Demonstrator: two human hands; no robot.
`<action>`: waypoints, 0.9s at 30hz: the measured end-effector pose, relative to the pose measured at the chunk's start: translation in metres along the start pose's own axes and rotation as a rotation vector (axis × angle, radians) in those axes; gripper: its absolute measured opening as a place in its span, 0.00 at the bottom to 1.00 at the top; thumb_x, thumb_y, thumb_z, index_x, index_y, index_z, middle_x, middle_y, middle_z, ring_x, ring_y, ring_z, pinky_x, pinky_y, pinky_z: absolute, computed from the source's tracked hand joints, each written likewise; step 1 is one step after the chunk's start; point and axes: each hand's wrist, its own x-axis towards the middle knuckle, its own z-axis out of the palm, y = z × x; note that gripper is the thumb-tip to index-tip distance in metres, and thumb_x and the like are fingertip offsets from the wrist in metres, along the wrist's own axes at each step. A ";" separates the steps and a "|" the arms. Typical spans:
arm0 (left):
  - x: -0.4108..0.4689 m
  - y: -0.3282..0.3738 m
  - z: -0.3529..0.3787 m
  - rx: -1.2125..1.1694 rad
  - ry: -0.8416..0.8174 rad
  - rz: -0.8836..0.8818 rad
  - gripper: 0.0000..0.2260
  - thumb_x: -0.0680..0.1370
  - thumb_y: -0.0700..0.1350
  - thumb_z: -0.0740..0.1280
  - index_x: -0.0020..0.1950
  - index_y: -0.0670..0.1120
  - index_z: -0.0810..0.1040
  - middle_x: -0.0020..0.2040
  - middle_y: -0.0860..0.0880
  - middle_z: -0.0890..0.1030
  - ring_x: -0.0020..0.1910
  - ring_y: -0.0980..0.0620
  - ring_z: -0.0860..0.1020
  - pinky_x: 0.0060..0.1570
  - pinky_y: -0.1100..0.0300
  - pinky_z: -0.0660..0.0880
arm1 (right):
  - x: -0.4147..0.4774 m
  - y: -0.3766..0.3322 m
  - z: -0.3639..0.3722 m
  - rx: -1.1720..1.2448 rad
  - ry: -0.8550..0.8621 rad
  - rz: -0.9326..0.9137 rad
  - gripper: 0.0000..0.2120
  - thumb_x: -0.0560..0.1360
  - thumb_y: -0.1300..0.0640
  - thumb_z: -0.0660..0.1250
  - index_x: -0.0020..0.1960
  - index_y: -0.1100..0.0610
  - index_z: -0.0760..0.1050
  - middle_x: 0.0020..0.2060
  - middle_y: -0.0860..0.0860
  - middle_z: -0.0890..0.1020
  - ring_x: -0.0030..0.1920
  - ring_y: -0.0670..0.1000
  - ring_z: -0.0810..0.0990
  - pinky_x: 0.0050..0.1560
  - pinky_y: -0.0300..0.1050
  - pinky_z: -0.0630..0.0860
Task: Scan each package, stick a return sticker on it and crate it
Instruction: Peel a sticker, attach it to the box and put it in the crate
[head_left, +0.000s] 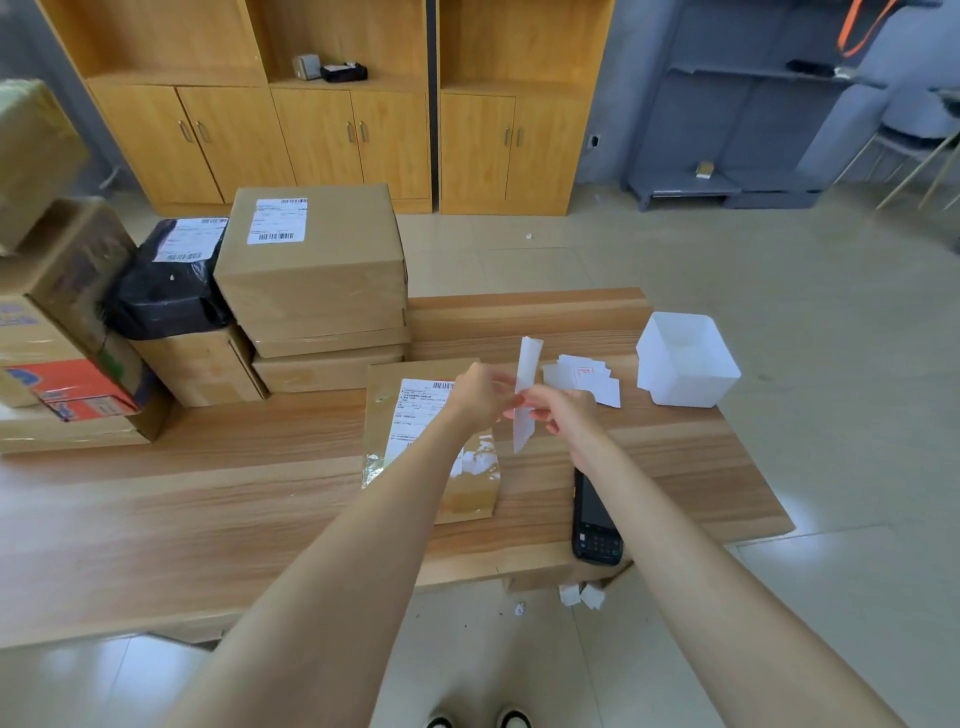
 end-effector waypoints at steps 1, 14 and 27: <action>-0.001 0.001 0.001 0.002 -0.001 -0.001 0.11 0.76 0.38 0.68 0.58 0.42 0.81 0.48 0.42 0.84 0.43 0.49 0.82 0.48 0.59 0.78 | -0.002 0.000 -0.001 0.004 -0.002 0.001 0.14 0.70 0.56 0.70 0.51 0.63 0.81 0.47 0.56 0.85 0.40 0.45 0.77 0.37 0.37 0.66; -0.008 0.008 0.010 0.056 0.057 -0.004 0.10 0.77 0.39 0.66 0.56 0.41 0.82 0.45 0.40 0.84 0.40 0.46 0.81 0.49 0.53 0.79 | -0.008 -0.002 -0.004 0.031 -0.055 -0.046 0.05 0.73 0.54 0.70 0.45 0.56 0.81 0.42 0.52 0.85 0.46 0.47 0.82 0.41 0.38 0.70; -0.010 0.015 0.009 0.035 0.034 -0.055 0.16 0.74 0.31 0.64 0.60 0.43 0.80 0.48 0.39 0.84 0.45 0.47 0.81 0.51 0.55 0.79 | 0.001 0.002 -0.005 0.020 -0.052 -0.065 0.08 0.73 0.57 0.71 0.48 0.60 0.81 0.44 0.54 0.85 0.46 0.46 0.82 0.43 0.34 0.73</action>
